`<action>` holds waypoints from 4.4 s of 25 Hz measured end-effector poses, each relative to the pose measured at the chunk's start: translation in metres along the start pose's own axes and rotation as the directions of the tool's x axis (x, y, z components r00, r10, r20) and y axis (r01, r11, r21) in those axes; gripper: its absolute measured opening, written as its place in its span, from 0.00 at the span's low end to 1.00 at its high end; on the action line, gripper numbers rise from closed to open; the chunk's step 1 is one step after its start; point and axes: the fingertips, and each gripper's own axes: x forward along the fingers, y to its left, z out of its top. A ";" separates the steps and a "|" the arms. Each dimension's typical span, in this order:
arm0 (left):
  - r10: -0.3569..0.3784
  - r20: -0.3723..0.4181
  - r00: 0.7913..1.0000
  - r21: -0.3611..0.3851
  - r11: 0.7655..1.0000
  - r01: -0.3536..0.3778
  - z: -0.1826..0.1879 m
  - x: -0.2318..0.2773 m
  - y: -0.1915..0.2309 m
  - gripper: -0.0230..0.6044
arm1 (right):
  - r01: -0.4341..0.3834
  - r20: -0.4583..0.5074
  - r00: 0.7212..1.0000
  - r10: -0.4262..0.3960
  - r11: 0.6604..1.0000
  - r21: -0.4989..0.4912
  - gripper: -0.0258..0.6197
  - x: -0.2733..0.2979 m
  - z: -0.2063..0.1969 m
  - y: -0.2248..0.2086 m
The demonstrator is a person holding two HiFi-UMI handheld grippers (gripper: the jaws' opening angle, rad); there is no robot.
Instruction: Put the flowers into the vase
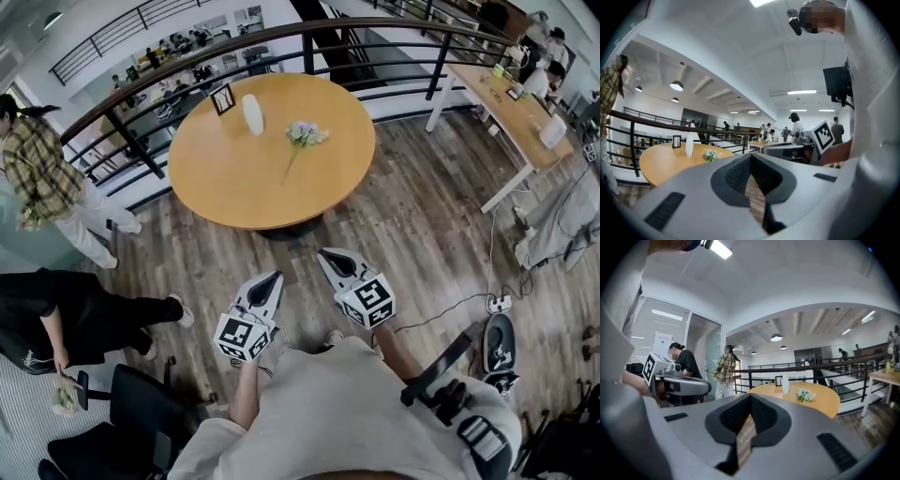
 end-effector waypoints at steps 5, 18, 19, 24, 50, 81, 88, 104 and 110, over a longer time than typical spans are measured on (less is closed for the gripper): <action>0.006 -0.013 1.000 -0.006 1.000 -0.006 -0.003 0.015 -0.012 0.05 | -0.007 -0.016 1.000 0.007 1.000 -0.010 0.05 -0.009 -0.009 -0.010; 0.011 -0.022 1.000 -0.002 1.000 -0.011 0.000 0.064 -0.034 0.05 | -0.009 -0.002 1.000 0.009 1.000 -0.001 0.05 -0.028 -0.015 -0.052; 0.005 -0.024 1.000 0.002 1.000 -0.005 0.001 0.069 -0.032 0.05 | -0.006 -0.003 1.000 0.006 1.000 0.002 0.05 -0.026 -0.016 -0.056; -0.015 -0.023 1.000 0.025 1.000 0.016 0.007 0.093 -0.013 0.05 | 0.015 -0.014 1.000 -0.015 1.000 0.014 0.05 -0.017 -0.017 -0.078; -0.080 0.061 0.995 0.009 0.997 0.079 0.080 0.206 0.274 0.05 | 0.078 -0.021 0.997 -0.079 0.995 -0.062 0.05 0.266 0.086 -0.178; -0.030 -0.158 0.987 -0.262 0.965 -0.013 -0.019 0.238 0.293 0.05 | 0.221 -0.497 0.868 0.015 0.883 0.413 0.58 0.272 -0.110 -0.241; 0.021 -0.168 0.986 -0.248 0.967 -0.062 -0.011 0.240 0.303 0.05 | 0.306 -0.570 0.821 -0.024 0.862 0.404 0.58 0.308 -0.137 -0.287; 0.125 -0.175 0.977 -0.260 0.951 -0.168 -0.010 0.220 0.338 0.05 | 0.337 -0.593 0.793 -0.136 0.910 0.242 0.07 0.349 -0.133 -0.319; 0.105 -0.141 0.984 -0.240 0.961 -0.137 -0.003 0.228 0.332 0.05 | 0.295 -0.314 0.925 -0.216 0.927 0.232 0.07 0.365 -0.032 -0.339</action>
